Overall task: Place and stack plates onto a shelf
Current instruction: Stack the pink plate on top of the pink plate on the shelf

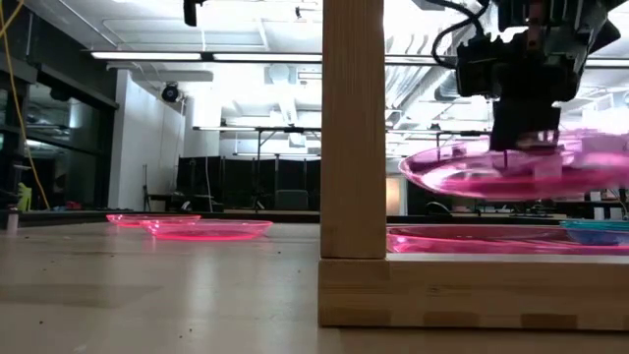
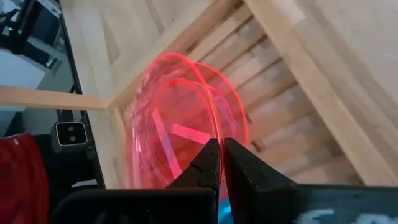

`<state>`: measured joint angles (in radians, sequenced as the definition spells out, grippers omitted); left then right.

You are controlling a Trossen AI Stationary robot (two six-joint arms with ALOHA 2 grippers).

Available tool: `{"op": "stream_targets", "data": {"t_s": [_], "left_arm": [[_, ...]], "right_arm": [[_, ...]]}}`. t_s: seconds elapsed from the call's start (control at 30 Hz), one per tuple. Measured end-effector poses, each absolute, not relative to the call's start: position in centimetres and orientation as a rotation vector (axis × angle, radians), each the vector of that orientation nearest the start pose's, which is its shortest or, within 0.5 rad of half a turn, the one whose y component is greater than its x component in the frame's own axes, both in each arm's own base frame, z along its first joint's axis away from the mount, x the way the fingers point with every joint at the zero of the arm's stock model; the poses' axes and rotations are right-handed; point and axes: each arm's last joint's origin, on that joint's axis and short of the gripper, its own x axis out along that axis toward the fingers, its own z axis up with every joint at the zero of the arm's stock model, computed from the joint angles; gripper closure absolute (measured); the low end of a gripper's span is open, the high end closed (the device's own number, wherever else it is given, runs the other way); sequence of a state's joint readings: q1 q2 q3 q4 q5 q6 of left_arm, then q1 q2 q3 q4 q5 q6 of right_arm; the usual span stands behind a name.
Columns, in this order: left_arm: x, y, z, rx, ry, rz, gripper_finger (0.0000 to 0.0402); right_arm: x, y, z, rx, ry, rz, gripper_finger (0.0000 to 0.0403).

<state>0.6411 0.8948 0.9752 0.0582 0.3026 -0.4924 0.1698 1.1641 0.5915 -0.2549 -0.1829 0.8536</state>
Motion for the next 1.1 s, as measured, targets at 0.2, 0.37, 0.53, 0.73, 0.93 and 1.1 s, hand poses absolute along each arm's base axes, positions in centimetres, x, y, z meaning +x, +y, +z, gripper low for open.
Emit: {"op": "stream_targets", "data": {"t_s": [0.2, 0.37, 0.53, 0.73, 0.93, 1.1], "left_arm": [[15.6, 10.6, 40.2, -0.419, -0.203, 0.301, 0.028], [15.6, 10.6, 40.2, -0.427, -0.2, 0.301, 0.028], [15.7, 10.6, 40.1, -0.432, -0.192, 0.303, 0.028], [15.7, 10.6, 40.0, -0.435, -0.186, 0.304, 0.028], [15.7, 10.6, 40.1, -0.429, -0.197, 0.301, 0.028], [15.7, 10.5, 40.1, -0.429, -0.187, 0.271, 0.028]], "right_arm": [[22.5, 5.2, 17.5, 0.772, 0.975, -0.053, 0.0403], [23.3, 5.4, 16.8, 0.799, 0.965, -0.067, 0.0403], [23.5, 5.5, 16.2, 0.803, 0.98, -0.081, 0.0403], [23.5, 5.5, 16.3, 0.804, 0.977, -0.078, 0.0403], [23.5, 5.5, 16.3, 0.824, 0.978, -0.088, 0.0403], [23.5, 5.5, 16.3, 0.85, 0.981, -0.093, 0.0402]]}}
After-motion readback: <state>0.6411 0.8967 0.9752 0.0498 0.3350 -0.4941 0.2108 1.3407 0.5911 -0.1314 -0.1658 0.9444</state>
